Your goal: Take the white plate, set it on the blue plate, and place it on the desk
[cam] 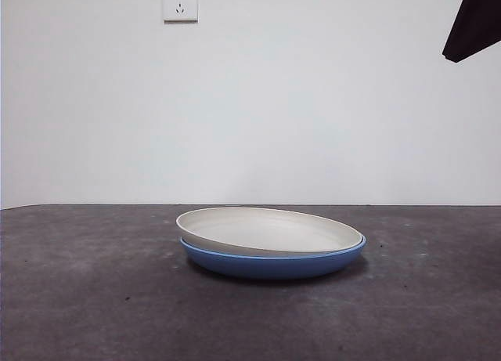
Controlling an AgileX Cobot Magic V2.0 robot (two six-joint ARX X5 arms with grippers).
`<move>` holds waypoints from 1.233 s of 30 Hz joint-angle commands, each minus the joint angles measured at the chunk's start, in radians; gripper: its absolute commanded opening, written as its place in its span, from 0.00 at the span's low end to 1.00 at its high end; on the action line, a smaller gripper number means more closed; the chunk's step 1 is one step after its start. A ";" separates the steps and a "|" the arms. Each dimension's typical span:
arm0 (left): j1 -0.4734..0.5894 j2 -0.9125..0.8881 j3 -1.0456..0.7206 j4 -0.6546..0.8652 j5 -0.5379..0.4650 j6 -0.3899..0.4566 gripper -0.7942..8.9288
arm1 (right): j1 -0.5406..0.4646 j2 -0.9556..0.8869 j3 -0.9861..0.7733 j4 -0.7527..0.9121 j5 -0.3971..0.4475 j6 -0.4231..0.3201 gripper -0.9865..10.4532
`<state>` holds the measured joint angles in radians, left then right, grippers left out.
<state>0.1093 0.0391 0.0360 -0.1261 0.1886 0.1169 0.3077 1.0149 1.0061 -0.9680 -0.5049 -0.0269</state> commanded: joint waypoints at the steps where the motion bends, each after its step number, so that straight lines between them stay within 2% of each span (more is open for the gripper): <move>1: 0.003 -0.021 -0.019 -0.018 -0.002 -0.006 0.10 | 0.005 0.008 0.019 0.005 -0.003 -0.011 0.09; 9: 0.003 -0.036 -0.024 -0.053 -0.006 -0.032 0.10 | 0.005 0.008 0.019 0.005 -0.003 -0.011 0.09; 35: 0.003 -0.036 -0.024 -0.053 -0.005 -0.032 0.10 | 0.005 0.008 0.019 0.005 0.003 -0.011 0.09; 37: 0.003 -0.036 -0.024 -0.053 -0.005 -0.032 0.10 | 0.005 0.008 0.019 0.016 0.011 -0.052 0.09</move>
<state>0.1089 0.0040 0.0322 -0.1707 0.1837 0.0906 0.3077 1.0149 1.0061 -0.9646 -0.4973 -0.0368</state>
